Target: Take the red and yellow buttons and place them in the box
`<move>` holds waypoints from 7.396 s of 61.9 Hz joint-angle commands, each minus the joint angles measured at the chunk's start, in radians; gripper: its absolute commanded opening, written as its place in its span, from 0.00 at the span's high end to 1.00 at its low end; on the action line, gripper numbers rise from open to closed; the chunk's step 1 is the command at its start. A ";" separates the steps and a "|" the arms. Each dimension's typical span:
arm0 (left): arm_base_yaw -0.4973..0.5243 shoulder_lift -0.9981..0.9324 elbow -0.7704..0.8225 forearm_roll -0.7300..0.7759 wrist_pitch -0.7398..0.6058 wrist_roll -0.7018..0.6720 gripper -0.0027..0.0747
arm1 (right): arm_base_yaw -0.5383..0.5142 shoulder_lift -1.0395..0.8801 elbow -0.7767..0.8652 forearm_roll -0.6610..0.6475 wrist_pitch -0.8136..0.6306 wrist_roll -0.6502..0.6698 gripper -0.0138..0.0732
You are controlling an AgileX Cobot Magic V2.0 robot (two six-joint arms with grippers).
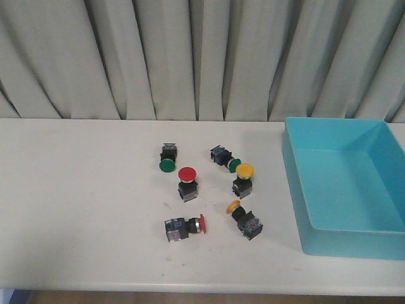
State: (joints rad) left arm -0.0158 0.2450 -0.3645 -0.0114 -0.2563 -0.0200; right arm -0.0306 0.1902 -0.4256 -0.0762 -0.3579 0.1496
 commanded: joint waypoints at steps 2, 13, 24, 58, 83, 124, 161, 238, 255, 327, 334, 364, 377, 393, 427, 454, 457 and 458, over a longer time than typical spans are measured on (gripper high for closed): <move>-0.046 0.239 -0.276 0.095 0.113 0.004 0.97 | -0.006 0.238 -0.296 -0.052 0.263 -0.010 0.85; -0.116 0.596 -0.512 0.075 0.357 -0.033 0.97 | -0.005 0.527 -0.528 -0.057 0.613 -0.027 0.85; -0.124 0.817 -0.524 0.073 0.363 -0.033 0.97 | -0.005 0.635 -0.529 -0.049 0.645 -0.040 0.85; -0.124 0.886 -0.524 -0.011 0.240 -0.037 0.94 | 0.025 0.803 -0.541 0.066 0.633 -0.110 0.81; -0.161 0.947 -0.651 -0.012 0.347 0.005 0.30 | 0.025 0.807 -0.554 0.066 0.691 -0.285 0.14; -0.359 1.306 -1.053 -0.195 0.695 0.152 0.22 | 0.150 0.856 -0.552 0.191 0.718 -0.383 0.06; -0.425 1.796 -1.409 -0.257 0.985 0.170 0.22 | 0.213 1.152 -0.552 0.222 0.710 -0.358 0.19; -0.424 2.015 -1.526 -0.286 0.982 0.115 0.78 | 0.216 1.152 -0.552 0.239 0.730 -0.362 0.20; -0.424 1.915 -1.526 -0.351 1.032 0.128 0.98 | 0.273 1.152 -0.552 0.240 0.746 -0.495 0.20; -0.424 1.674 -1.524 -1.128 1.430 0.580 0.98 | 0.513 1.102 -0.552 0.350 0.662 -0.657 0.21; -0.429 1.675 -1.524 -1.128 1.436 0.579 0.98 | 0.513 1.102 -0.552 0.366 0.646 -0.665 0.25; -0.460 1.675 -1.524 -1.126 1.411 0.570 0.92 | 0.512 1.102 -0.552 0.410 0.660 -0.672 0.85; -0.494 1.675 -1.524 -1.060 1.335 0.570 0.75 | 0.512 1.102 -0.552 0.399 0.675 -0.672 0.85; -0.521 1.675 -1.524 -1.015 1.325 0.569 0.39 | 0.512 1.102 -0.552 0.393 0.693 -0.672 0.84; -0.354 1.535 -1.525 -0.976 1.179 0.569 0.43 | 0.357 1.102 -0.552 0.345 0.704 -0.581 0.84; -0.271 1.452 -1.521 -0.347 1.113 0.387 0.98 | 0.029 1.209 -0.552 0.347 0.661 -0.506 0.83; -0.271 1.456 -1.521 -0.312 1.111 0.366 0.98 | 0.020 1.245 -0.552 0.347 0.661 -0.506 0.83; -0.271 1.459 -1.521 -0.304 1.111 0.361 0.98 | 0.016 1.256 -0.552 0.346 0.660 -0.506 0.83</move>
State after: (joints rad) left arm -0.2898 1.7383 -1.8621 -0.3798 0.9073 0.4040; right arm 0.0084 1.4194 -0.9471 0.2700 0.3625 -0.3560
